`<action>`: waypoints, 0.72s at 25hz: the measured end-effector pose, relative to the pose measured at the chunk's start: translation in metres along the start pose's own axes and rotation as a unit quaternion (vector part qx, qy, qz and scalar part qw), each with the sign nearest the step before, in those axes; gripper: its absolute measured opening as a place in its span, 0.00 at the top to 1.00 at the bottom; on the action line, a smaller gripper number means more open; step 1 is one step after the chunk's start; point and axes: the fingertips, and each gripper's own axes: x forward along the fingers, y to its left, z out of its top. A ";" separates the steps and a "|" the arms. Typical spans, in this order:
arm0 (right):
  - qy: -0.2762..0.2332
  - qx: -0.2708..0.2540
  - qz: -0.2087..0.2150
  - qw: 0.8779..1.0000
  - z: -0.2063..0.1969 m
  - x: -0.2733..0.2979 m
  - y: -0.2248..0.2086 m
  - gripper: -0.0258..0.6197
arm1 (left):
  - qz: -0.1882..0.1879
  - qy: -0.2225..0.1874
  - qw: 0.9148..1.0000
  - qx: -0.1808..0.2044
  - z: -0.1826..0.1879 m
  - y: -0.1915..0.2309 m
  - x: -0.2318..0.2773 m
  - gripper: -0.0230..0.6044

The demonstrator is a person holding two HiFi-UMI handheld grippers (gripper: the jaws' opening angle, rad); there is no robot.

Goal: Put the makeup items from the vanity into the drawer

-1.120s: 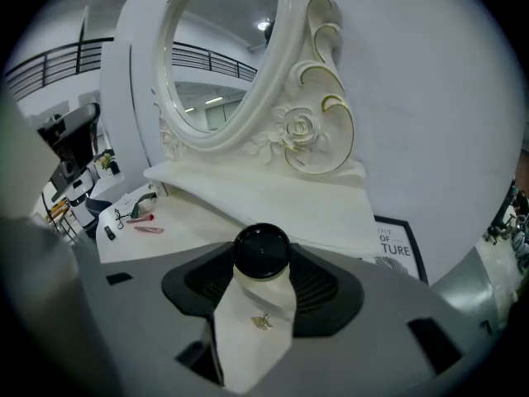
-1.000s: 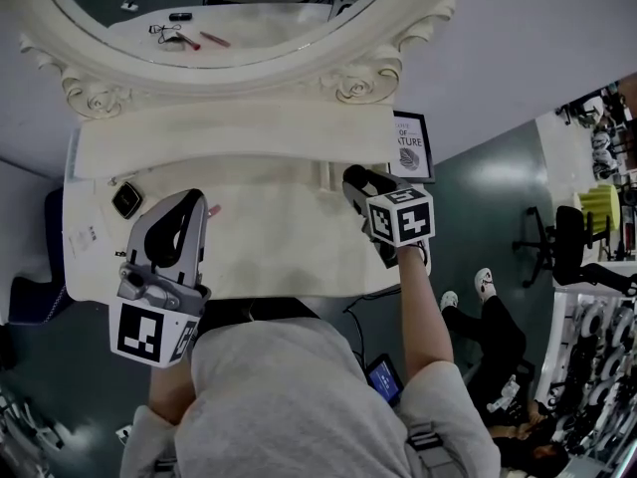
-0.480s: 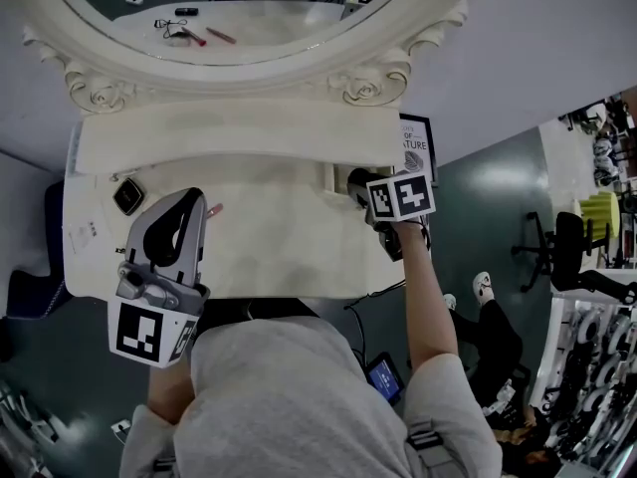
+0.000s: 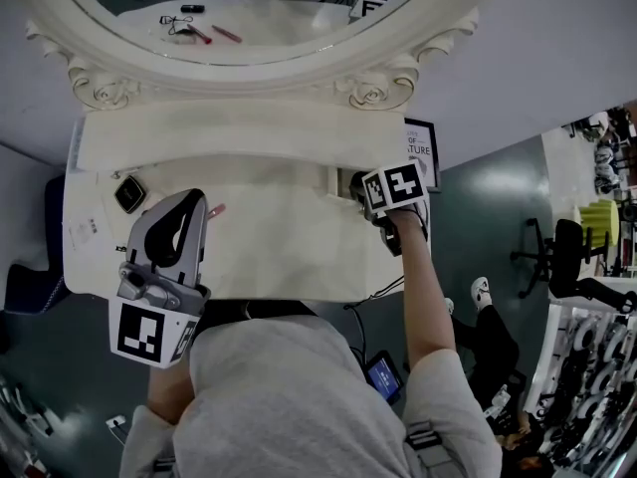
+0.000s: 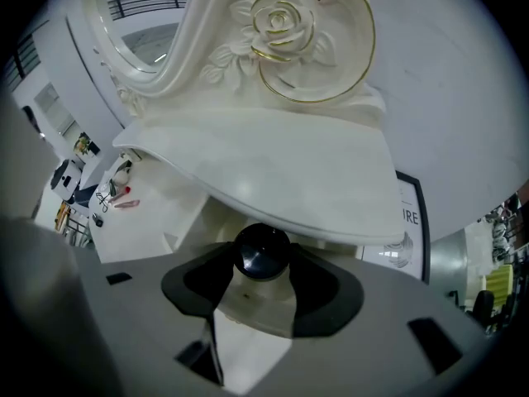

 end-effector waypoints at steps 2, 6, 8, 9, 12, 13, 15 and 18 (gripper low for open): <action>0.005 -0.002 -0.005 1.000 0.000 0.001 -0.001 0.61 | 0.003 0.001 1.000 -0.001 -0.001 0.002 0.000 0.94; 0.010 -0.001 -0.011 1.000 -0.001 0.003 -0.003 0.61 | 0.005 0.003 1.000 0.000 -0.001 0.004 -0.001 0.94; 0.012 -0.004 -0.017 1.000 -0.001 0.005 -0.004 0.61 | 0.005 0.003 1.000 0.000 -0.002 0.003 0.000 0.94; 0.012 -0.006 -0.019 1.000 0.000 0.005 -0.005 0.61 | 0.005 0.003 1.000 0.000 -0.002 0.003 0.000 0.94; 0.012 -0.013 -0.028 0.999 0.000 0.007 -0.006 0.61 | 0.006 0.005 1.000 0.002 -0.003 0.003 -0.001 0.94; 0.012 -0.015 -0.030 0.999 0.001 0.007 -0.006 0.61 | 0.007 0.005 1.000 0.002 -0.002 0.003 -0.001 0.94; 0.012 -0.018 -0.033 0.999 0.001 0.007 -0.007 0.61 | 0.007 0.005 1.000 0.004 -0.001 0.003 -0.001 0.94; 0.010 -0.022 -0.035 0.999 0.001 0.006 -0.007 0.61 | 0.010 0.006 1.000 0.007 -0.001 0.003 -0.003 0.94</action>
